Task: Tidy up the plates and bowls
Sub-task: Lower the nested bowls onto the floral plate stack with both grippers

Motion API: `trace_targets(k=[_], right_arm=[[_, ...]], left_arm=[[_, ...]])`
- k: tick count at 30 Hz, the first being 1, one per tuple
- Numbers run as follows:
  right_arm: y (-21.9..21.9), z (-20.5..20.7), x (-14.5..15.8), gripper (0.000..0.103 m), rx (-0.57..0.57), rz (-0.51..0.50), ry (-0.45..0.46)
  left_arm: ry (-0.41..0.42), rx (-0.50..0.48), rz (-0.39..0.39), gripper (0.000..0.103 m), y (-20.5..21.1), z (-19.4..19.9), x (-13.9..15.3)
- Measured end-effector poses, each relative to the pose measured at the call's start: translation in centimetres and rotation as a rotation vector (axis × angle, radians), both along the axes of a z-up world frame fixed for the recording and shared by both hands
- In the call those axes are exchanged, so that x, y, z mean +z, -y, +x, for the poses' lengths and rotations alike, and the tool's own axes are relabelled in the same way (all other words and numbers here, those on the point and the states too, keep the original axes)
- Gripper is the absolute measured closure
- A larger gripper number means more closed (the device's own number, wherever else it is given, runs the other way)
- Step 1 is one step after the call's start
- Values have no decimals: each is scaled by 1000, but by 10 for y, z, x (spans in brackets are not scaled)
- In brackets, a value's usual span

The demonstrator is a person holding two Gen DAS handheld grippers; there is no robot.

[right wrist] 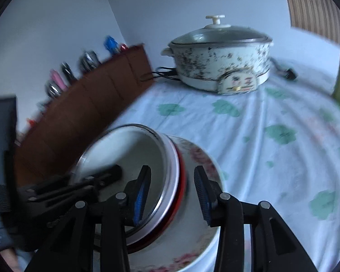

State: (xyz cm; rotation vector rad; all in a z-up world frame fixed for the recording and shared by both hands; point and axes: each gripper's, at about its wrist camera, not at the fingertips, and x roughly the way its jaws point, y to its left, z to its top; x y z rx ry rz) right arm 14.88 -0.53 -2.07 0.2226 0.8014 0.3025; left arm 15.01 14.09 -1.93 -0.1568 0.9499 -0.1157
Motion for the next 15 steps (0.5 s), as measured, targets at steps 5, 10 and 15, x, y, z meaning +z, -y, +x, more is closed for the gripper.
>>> trace_targets(k=[5,10,15], right_arm=[[10,-11,1,57,-15,110,38],[8,-26,3,57,-24,105,96],[12,-31,-3,46,-41,116,91]], left_arm=[[45,1,43,57,3,-9,4],[41,-16,31,57,2,-13,1],[69,10,53,45,-1,-17,3]])
